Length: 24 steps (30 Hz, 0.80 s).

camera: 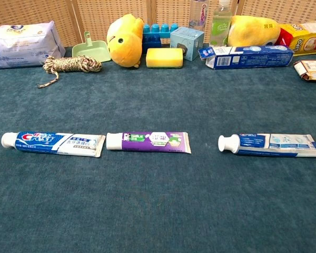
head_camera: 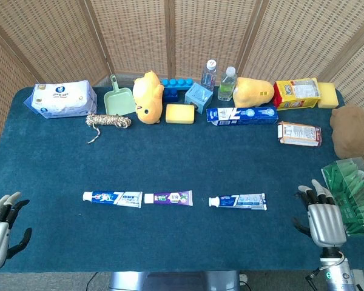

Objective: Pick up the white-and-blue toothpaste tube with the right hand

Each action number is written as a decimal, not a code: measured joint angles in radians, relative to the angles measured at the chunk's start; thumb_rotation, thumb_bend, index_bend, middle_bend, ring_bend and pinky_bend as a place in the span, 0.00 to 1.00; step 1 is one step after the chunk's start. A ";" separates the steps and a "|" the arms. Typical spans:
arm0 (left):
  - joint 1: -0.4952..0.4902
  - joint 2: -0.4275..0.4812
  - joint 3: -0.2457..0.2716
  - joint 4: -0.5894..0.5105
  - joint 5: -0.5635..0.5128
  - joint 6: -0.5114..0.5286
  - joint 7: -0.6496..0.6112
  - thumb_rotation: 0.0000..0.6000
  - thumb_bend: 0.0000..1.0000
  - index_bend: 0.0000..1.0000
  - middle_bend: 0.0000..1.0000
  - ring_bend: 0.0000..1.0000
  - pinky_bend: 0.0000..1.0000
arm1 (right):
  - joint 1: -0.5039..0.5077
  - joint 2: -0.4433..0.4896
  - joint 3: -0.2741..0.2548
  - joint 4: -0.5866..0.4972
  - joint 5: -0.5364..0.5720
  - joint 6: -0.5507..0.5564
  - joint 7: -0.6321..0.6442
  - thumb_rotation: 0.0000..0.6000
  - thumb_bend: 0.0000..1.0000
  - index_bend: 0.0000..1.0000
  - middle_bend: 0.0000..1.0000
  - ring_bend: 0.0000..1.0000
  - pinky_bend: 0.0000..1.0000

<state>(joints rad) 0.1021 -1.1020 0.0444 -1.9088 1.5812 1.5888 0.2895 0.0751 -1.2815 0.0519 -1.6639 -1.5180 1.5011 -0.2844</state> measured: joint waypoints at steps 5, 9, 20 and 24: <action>0.000 0.008 0.003 -0.007 0.004 0.001 -0.007 1.00 0.35 0.20 0.13 0.10 0.12 | -0.001 0.000 -0.004 0.002 -0.006 0.001 0.024 1.00 0.22 0.35 0.29 0.10 0.18; 0.005 0.032 0.006 -0.018 0.036 0.024 -0.035 1.00 0.35 0.20 0.13 0.10 0.12 | 0.003 0.009 -0.013 -0.012 -0.030 -0.006 0.075 1.00 0.22 0.35 0.29 0.10 0.17; -0.019 0.099 0.005 -0.048 0.072 0.013 -0.102 1.00 0.35 0.19 0.12 0.10 0.12 | 0.085 -0.011 -0.011 -0.084 -0.042 -0.138 0.075 1.00 0.21 0.32 0.25 0.10 0.18; -0.033 0.107 0.004 -0.054 0.068 -0.011 -0.112 1.00 0.35 0.19 0.11 0.10 0.12 | 0.116 -0.041 0.012 -0.098 0.009 -0.183 0.022 1.00 0.21 0.30 0.22 0.10 0.17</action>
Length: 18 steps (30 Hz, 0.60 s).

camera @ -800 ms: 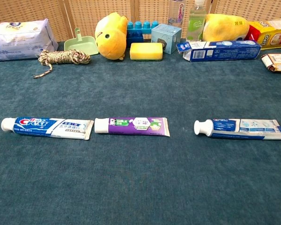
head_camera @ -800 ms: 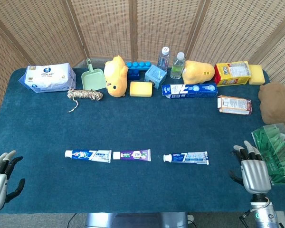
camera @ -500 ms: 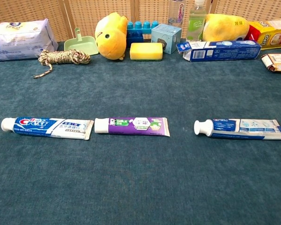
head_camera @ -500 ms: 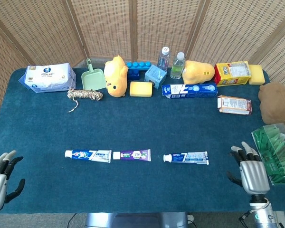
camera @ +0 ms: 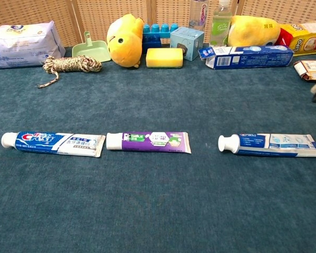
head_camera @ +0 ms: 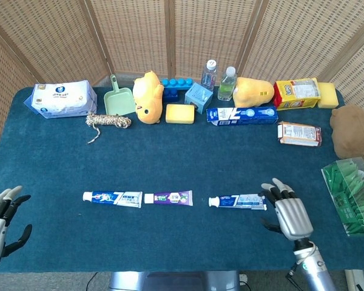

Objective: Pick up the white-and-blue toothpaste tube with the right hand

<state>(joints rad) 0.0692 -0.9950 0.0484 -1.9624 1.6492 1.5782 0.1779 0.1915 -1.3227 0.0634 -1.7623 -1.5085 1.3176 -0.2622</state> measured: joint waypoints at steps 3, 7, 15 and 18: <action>-0.015 -0.001 -0.004 -0.003 -0.011 -0.024 0.002 1.00 0.35 0.19 0.11 0.10 0.12 | 0.027 -0.033 0.022 -0.003 0.063 -0.041 -0.057 1.00 0.21 0.30 0.21 0.09 0.17; -0.025 -0.005 -0.009 -0.006 -0.019 -0.037 0.007 1.00 0.35 0.19 0.10 0.10 0.12 | 0.062 -0.074 0.047 -0.005 0.146 -0.088 -0.135 1.00 0.21 0.30 0.20 0.08 0.18; -0.049 -0.010 -0.019 -0.008 -0.042 -0.069 0.020 1.00 0.35 0.18 0.10 0.09 0.12 | 0.114 -0.134 0.073 0.019 0.269 -0.146 -0.217 1.00 0.21 0.30 0.19 0.07 0.18; -0.056 -0.014 -0.021 -0.008 -0.049 -0.077 0.023 1.00 0.35 0.18 0.10 0.09 0.12 | 0.135 -0.152 0.079 0.029 0.315 -0.168 -0.242 1.00 0.21 0.30 0.19 0.06 0.17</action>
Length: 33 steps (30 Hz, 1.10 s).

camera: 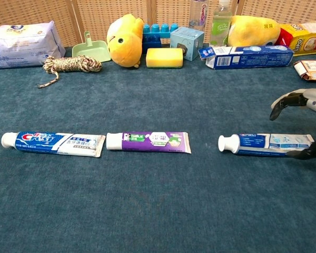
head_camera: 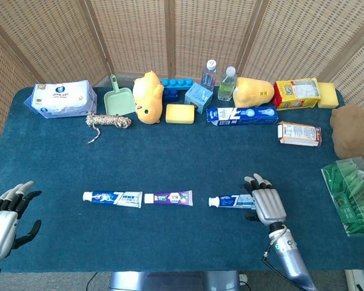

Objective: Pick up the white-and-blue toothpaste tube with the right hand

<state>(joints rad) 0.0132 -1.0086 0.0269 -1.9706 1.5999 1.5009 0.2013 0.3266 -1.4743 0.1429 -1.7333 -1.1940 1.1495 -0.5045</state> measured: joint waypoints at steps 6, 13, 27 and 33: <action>-0.004 -0.004 0.002 0.002 -0.004 -0.004 0.002 1.00 0.35 0.18 0.10 0.09 0.12 | 0.027 -0.019 0.001 0.026 0.064 -0.022 -0.024 1.00 0.21 0.31 0.19 0.07 0.18; -0.006 -0.008 0.006 0.003 -0.006 -0.005 0.003 1.00 0.35 0.18 0.09 0.09 0.12 | 0.042 -0.020 -0.005 0.047 0.098 -0.023 -0.027 1.00 0.22 0.33 0.20 0.07 0.18; -0.012 -0.015 0.008 0.001 -0.010 -0.008 0.012 1.00 0.35 0.17 0.08 0.08 0.12 | 0.079 -0.005 -0.010 0.035 0.170 -0.037 -0.065 1.00 0.27 0.37 0.20 0.07 0.18; -0.013 -0.016 0.010 0.003 -0.015 -0.008 0.008 1.00 0.35 0.17 0.08 0.07 0.12 | 0.106 -0.004 -0.012 0.024 0.221 -0.044 -0.111 1.00 0.29 0.38 0.21 0.07 0.18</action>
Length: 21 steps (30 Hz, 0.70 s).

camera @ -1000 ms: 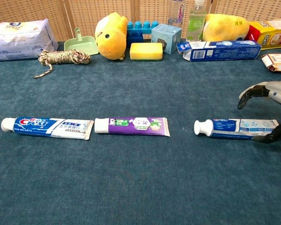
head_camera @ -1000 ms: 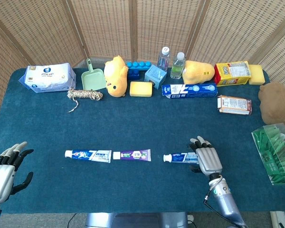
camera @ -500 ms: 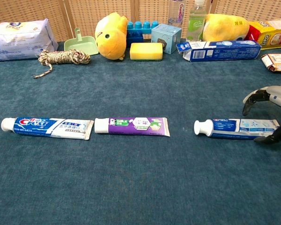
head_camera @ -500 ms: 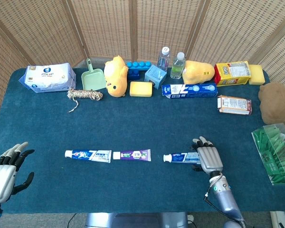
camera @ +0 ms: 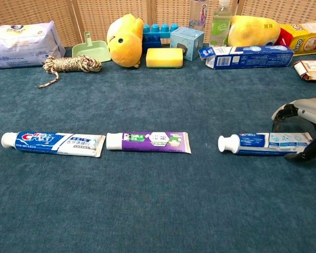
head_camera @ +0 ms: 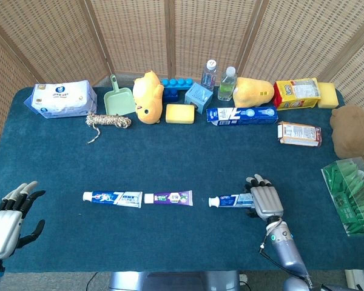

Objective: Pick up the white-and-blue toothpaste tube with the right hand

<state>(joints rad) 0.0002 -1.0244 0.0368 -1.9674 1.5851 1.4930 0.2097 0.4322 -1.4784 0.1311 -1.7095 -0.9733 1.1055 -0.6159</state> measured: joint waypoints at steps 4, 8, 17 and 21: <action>-0.001 -0.002 0.001 0.001 0.000 -0.001 -0.003 1.00 0.35 0.16 0.07 0.06 0.12 | 0.023 0.004 0.000 -0.015 0.039 -0.009 -0.033 1.00 0.31 0.48 0.23 0.09 0.19; -0.001 -0.003 0.001 0.003 0.001 0.003 -0.009 1.00 0.35 0.16 0.07 0.06 0.12 | 0.049 0.010 0.012 -0.039 0.064 -0.016 -0.040 1.00 0.32 0.64 0.37 0.21 0.26; 0.001 -0.001 0.004 -0.006 0.006 0.009 -0.007 1.00 0.35 0.15 0.06 0.05 0.12 | 0.064 0.017 0.027 -0.022 0.030 -0.030 0.052 1.00 0.39 0.94 0.67 0.58 0.69; 0.002 -0.003 0.007 -0.018 0.014 0.011 0.000 1.00 0.35 0.14 0.06 0.05 0.12 | 0.064 0.034 0.033 -0.012 -0.004 -0.045 0.131 1.00 0.40 0.96 0.74 0.67 0.80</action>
<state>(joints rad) 0.0019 -1.0277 0.0442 -1.9857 1.5993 1.5039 0.2093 0.4963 -1.4444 0.1641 -1.7218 -0.9775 1.0603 -0.4851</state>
